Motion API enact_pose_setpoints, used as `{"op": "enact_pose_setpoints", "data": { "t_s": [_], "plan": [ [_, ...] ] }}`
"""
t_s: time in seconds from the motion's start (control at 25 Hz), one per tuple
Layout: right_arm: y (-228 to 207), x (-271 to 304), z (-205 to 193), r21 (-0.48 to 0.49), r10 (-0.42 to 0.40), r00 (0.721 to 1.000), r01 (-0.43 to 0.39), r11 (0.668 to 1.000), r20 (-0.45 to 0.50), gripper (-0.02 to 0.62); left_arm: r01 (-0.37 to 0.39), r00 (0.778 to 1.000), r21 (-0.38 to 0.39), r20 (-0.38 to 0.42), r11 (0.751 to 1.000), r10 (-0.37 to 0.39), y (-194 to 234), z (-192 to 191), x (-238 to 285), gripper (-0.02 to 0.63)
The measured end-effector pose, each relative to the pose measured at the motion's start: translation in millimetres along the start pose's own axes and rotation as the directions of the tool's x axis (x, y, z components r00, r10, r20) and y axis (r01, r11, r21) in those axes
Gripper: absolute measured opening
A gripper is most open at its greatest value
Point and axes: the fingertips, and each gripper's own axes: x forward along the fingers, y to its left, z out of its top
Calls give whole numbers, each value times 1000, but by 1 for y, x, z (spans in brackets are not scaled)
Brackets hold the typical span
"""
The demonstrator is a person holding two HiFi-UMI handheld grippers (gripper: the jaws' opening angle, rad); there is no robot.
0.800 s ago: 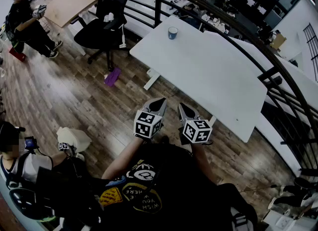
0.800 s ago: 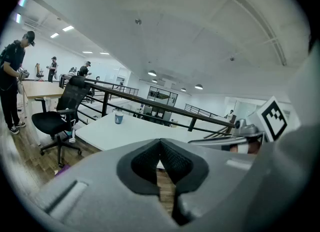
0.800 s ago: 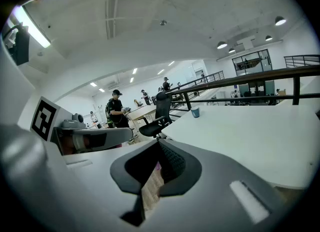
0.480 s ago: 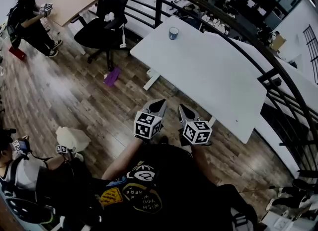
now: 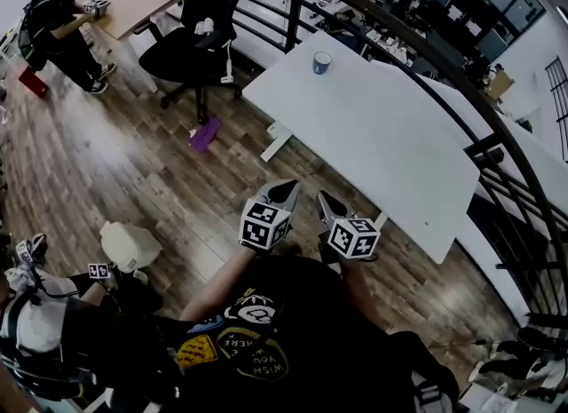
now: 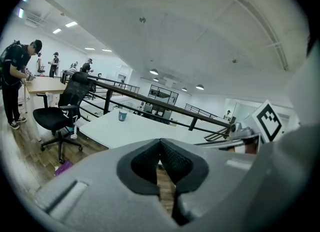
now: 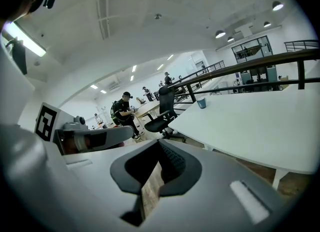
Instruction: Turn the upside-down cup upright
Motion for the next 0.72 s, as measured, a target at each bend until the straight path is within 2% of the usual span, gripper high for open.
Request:
{"op": "enact_pose_setpoints", "data": {
  "t_s": [0.24,0.52,0.72],
  "plan": [
    [12,5,-6,1,-22,999,22,1000,-25,-2,35,999,-86,8,996,-34,12,-1,-14,5],
    [6,27,-14,33,-39,996,41,999,-81,-2,57,995,-91,-78,994,-64,27,-18,3,5],
    [-24,60,13,33,-38,998,40,999,-59,-2,63,994,-60,-85,996,-68,50,-6,48,5]
  ]
}}
